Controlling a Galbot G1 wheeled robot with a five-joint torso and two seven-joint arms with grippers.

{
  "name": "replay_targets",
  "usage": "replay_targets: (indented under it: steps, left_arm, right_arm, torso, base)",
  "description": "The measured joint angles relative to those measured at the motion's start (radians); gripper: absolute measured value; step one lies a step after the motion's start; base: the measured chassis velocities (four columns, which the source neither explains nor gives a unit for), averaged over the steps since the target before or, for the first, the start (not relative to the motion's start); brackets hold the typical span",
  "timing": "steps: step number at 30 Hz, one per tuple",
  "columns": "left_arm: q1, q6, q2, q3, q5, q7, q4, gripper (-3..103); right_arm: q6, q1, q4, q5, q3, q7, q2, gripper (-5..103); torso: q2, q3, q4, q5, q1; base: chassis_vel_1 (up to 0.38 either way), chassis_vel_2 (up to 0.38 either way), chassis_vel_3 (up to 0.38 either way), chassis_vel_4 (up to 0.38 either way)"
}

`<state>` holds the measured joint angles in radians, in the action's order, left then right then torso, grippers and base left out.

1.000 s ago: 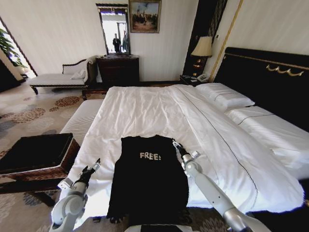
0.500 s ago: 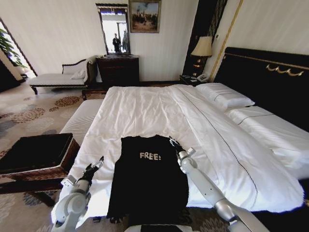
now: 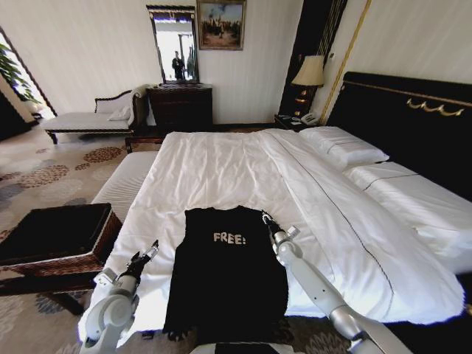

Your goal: Fold the clothes on the bed and place them into the basket.

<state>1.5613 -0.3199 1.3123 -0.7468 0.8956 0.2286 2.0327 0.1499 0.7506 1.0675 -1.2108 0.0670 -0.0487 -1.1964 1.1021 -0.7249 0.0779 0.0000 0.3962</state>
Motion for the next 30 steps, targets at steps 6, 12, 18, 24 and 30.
replay_targets:
  steps: [6,12,18,24,30]
  left_arm:
    - [-0.012,0.000,-0.002,0.006,0.007,0.001,-0.013,100]
    - [-0.021,0.000,-0.001,0.012,0.011,0.001,-0.028,100]
    - [-0.040,0.002,-0.016,0.021,0.061,-0.008,-0.040,100]
    - [-0.191,-0.003,-0.096,0.072,0.236,-0.038,-0.149,100]
    - [-0.423,-0.008,-0.140,0.178,0.261,-0.082,-0.370,100]
  right_arm:
    - [0.002,-0.002,-0.008,0.029,-0.005,0.000,0.000,9]
    - [0.018,-0.011,-0.009,0.052,-0.008,-0.004,0.001,1]
    - [0.042,-0.035,-0.007,0.074,-0.008,0.001,0.003,1]
    - [0.046,-0.048,-0.004,0.096,-0.009,0.013,0.003,1]
    - [0.054,-0.038,-0.002,0.138,-0.013,0.021,-0.013,1]
  torso:
    - [0.000,0.000,0.0000,0.0000,0.000]
    - [0.000,0.000,0.0000,0.0000,0.000]
    - [0.000,0.000,-0.0002,0.0000,0.000]
    - [0.000,0.000,0.0000,-0.0001,0.000]
    - [0.000,0.000,0.0002,-0.0003,0.000]
  base:
    - [0.000,0.000,0.000,0.000]
    - [0.000,0.000,0.000,0.000]
    - [0.000,0.000,0.000,0.000]
    - [0.000,0.000,0.000,0.000]
    - [0.000,0.000,0.000,0.000]
